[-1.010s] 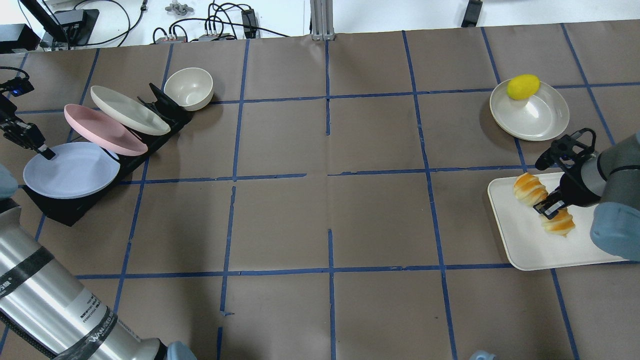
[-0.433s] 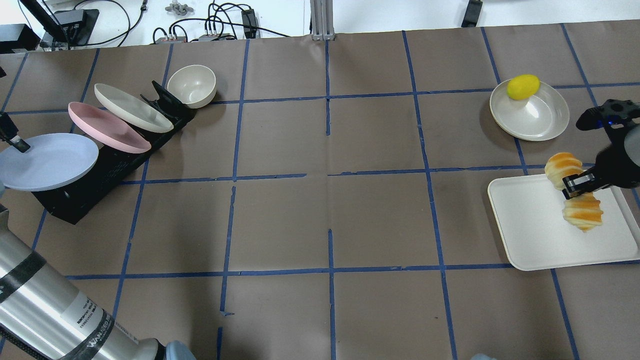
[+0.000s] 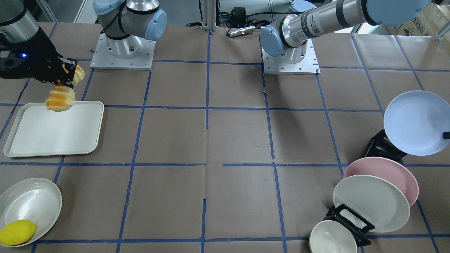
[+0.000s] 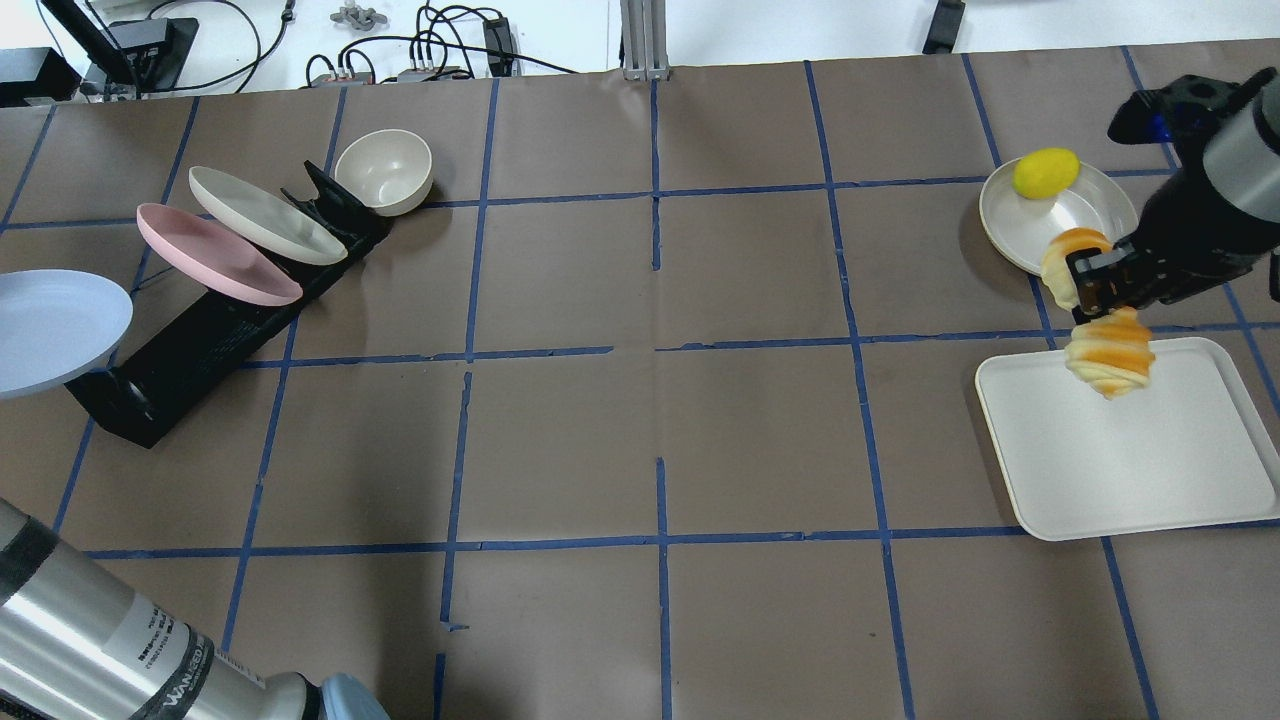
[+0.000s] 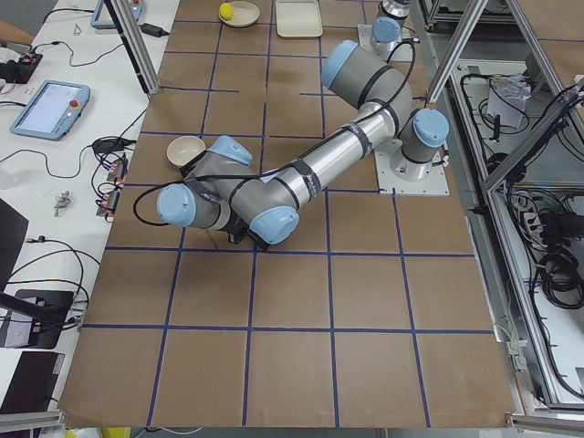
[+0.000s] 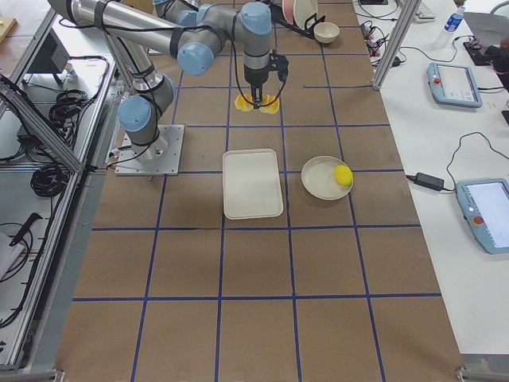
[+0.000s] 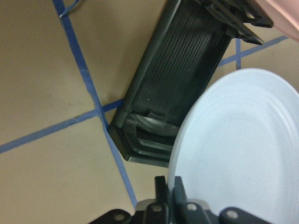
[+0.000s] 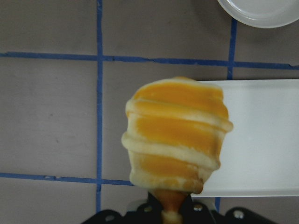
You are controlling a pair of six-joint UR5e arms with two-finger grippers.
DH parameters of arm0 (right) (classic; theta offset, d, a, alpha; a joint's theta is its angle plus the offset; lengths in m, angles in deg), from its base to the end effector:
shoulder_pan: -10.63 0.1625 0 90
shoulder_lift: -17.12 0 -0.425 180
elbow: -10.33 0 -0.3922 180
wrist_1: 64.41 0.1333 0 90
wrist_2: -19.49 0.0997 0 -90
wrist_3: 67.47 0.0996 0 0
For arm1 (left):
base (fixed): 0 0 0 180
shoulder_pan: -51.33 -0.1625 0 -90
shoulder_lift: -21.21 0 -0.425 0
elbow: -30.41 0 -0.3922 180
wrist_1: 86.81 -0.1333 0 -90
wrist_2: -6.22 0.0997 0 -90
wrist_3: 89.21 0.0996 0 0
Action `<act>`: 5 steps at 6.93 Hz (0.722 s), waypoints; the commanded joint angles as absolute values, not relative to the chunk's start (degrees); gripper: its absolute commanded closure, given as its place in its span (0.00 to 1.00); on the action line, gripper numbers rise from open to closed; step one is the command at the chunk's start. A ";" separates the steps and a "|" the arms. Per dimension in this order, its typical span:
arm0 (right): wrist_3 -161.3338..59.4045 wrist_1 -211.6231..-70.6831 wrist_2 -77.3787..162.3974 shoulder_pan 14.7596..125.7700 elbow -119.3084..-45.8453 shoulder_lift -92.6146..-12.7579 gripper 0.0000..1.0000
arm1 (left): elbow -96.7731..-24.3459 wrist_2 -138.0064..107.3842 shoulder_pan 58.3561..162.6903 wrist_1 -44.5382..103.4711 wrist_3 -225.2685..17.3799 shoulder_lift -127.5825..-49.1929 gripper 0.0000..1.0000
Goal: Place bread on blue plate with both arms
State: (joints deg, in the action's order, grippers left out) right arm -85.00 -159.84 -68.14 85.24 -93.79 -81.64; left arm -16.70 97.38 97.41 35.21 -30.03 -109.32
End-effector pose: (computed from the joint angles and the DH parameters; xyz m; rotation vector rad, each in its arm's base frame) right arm 0.0195 -0.4468 0.4465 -0.0580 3.1017 -0.0200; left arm 0.3947 -0.5992 0.3658 -0.3671 -2.6854 -0.4677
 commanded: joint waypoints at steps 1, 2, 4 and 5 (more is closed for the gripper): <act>-67.29 -156.61 -68.14 97.85 -83.93 -75.99 0.96 | -17.22 96.93 101.30 38.69 -33.73 -102.66 0.93; -60.59 -155.65 -68.31 103.04 -78.84 -71.60 0.96 | -18.18 95.10 106.04 39.30 -36.02 -99.15 0.93; -57.28 -150.64 -68.32 107.91 -71.52 -66.04 0.97 | -27.10 91.86 113.34 41.25 -44.26 -91.51 0.96; -57.79 -150.54 -68.23 109.23 -71.67 -65.94 0.97 | -33.34 91.65 118.69 35.41 -48.13 -89.21 0.96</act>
